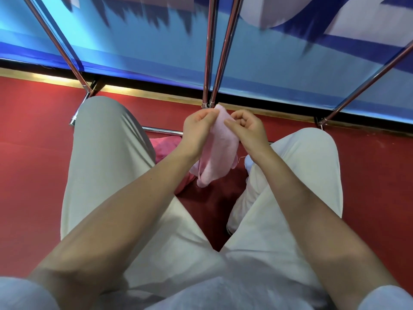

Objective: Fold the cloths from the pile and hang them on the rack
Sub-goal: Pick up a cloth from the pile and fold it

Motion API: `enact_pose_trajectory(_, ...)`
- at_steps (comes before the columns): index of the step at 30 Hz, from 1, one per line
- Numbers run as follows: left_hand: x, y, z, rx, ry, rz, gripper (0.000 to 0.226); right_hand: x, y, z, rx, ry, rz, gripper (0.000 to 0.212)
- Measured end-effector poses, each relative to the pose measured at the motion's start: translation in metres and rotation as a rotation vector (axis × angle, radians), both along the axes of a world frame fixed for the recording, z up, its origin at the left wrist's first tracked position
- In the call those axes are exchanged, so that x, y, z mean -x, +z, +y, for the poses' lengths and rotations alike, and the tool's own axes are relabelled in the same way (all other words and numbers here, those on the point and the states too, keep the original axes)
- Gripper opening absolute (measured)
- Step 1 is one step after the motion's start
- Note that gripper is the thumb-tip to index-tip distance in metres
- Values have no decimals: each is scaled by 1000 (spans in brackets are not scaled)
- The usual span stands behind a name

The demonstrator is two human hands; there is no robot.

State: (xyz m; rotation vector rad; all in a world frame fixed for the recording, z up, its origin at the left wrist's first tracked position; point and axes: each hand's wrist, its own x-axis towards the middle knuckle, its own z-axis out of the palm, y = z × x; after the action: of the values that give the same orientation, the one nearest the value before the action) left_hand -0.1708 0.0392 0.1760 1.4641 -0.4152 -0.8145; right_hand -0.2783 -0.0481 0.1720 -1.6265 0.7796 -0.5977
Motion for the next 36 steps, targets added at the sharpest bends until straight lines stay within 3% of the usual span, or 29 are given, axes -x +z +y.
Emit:
enact_pose_trajectory(5,-17,9,9,-19,82,68,20,-1,-12,9,65,80,125,9)
enact_pose_trajectory(9,-34,10,18,8,114,116,13,-3,-27,18,52,193,250,27)
enact_pose_trajectory(12,-49,15,26,33,165,129,14,-3,-42,21,34,270,323,26)
enact_pose_trajectory(18,-88,26,49,82,335,162,14,-2,-62,23,141,300,463,47)
enact_pose_trajectory(28,-106,38,68,69,417,-37,19,0,-66,9,243,98,487,26)
enact_pose_trajectory(36,-86,32,58,43,222,-270,23,8,-75,-4,124,-21,609,18)
